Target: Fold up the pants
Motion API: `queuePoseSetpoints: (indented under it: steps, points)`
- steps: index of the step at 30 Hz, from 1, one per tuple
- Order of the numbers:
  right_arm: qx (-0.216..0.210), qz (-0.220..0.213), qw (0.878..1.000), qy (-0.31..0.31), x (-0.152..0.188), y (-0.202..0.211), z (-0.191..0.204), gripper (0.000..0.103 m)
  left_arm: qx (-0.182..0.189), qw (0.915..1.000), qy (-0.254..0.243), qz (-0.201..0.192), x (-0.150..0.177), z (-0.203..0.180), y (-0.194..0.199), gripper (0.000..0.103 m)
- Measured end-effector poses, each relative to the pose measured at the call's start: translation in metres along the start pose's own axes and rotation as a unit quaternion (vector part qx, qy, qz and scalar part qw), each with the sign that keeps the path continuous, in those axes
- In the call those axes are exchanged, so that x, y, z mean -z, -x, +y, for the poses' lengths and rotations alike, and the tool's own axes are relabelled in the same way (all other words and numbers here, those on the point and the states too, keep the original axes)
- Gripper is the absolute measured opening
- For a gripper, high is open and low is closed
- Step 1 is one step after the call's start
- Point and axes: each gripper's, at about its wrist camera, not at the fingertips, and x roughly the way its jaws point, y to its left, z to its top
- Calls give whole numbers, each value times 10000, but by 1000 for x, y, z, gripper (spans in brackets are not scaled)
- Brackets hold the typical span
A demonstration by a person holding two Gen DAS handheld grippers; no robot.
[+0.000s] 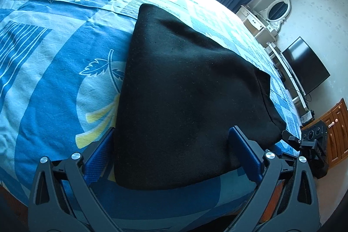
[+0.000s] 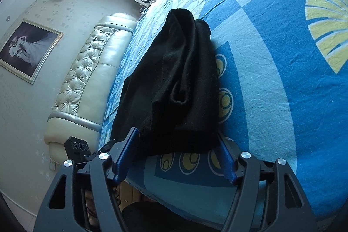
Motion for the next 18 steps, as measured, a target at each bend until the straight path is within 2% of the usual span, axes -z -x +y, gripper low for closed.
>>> queuePoseSetpoints:
  steps: [2,5,7,13,18]
  points:
    - [597,-85,9976,346,6,4,9,68,-173,9998,-31,-37,3,-5,7,101]
    - [1512,-305,9843,864,17,9,25,68,-388,9992,-85,-103,9,-12,18,101]
    - [1873,-446,9764,982,23,11,33,68,-548,9981,-208,-187,13,-19,26,101]
    - [2236,-864,9622,1294,35,17,54,72,-805,9941,-612,-399,27,-40,51,101]
    - [2539,-971,9469,1715,47,11,73,73,-1271,9852,-1016,-543,38,-49,63,101]
